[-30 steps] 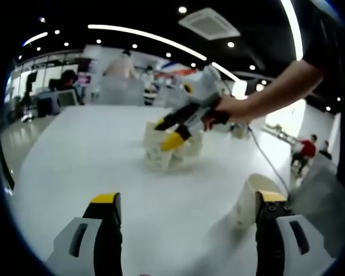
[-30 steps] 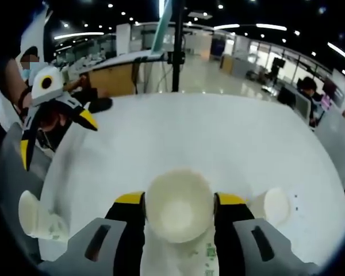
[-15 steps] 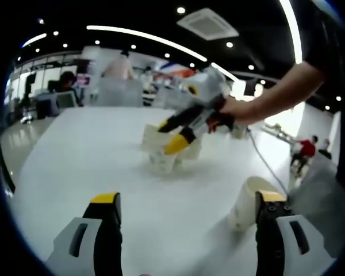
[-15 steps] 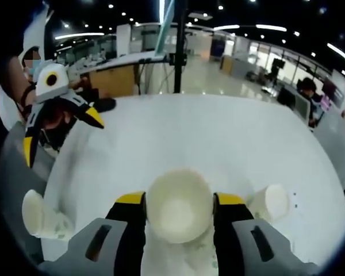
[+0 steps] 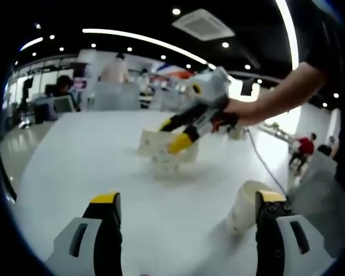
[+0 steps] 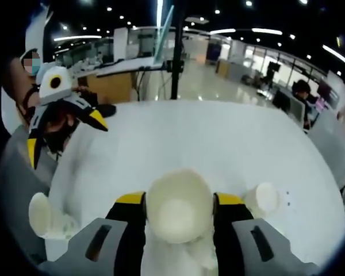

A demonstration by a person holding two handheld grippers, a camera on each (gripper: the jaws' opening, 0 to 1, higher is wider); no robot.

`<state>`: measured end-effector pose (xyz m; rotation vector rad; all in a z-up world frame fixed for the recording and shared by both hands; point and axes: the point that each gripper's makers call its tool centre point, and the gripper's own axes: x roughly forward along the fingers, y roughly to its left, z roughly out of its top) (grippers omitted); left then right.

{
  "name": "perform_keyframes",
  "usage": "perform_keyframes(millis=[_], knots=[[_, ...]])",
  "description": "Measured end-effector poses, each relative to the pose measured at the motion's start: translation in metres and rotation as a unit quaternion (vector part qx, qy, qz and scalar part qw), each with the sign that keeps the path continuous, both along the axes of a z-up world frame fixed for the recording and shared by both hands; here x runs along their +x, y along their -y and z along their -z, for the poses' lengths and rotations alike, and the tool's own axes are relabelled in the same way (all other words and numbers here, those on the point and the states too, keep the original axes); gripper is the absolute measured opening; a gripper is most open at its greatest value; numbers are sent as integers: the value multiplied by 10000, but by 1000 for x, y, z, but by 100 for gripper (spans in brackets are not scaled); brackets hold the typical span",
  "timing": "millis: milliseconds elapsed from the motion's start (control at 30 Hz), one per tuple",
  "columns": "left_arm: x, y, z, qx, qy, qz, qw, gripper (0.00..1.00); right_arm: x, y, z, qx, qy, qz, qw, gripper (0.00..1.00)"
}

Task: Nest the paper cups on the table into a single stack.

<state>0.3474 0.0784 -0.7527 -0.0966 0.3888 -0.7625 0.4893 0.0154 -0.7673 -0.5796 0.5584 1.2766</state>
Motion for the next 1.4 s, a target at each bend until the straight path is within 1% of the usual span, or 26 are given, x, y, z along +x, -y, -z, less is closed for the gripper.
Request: perform_keyframes(millis=[267,400,667,867,1033,1100,1200,1267,1400], knots=[[0,-7,0,53,31,-45,10000,95,-9,6,-9,30,92,-48,9999,43],[-1,-9,-1,60,32,-81,9999,95,-12,13,-12,36,104,1,9999,43],[-2,-6,-5,28,76,-86,9999,95,-21,19,-21,55,172,14,9998,42],[-3,-3,-5,21,49,-56,10000,95,-27,18,-34,132,249,27,9996,42],[-4,-1,-9,-1,99,-17,9999,95,-31,19,-42,182,292,50,9994,43],[-3,0,-10,3,109,-2,9999,95,-33,20,-43,157,299,36,9994,43],[-3,0,-12,1,128,23,9999,95,-40,22,-50,186,297,19,9994,42],[-3,0,-12,10,131,31,9999,95,-42,24,-51,170,344,-5,9993,42],[-4,-1,-11,13,119,49,9999,95,-44,30,-54,174,340,40,9993,42]])
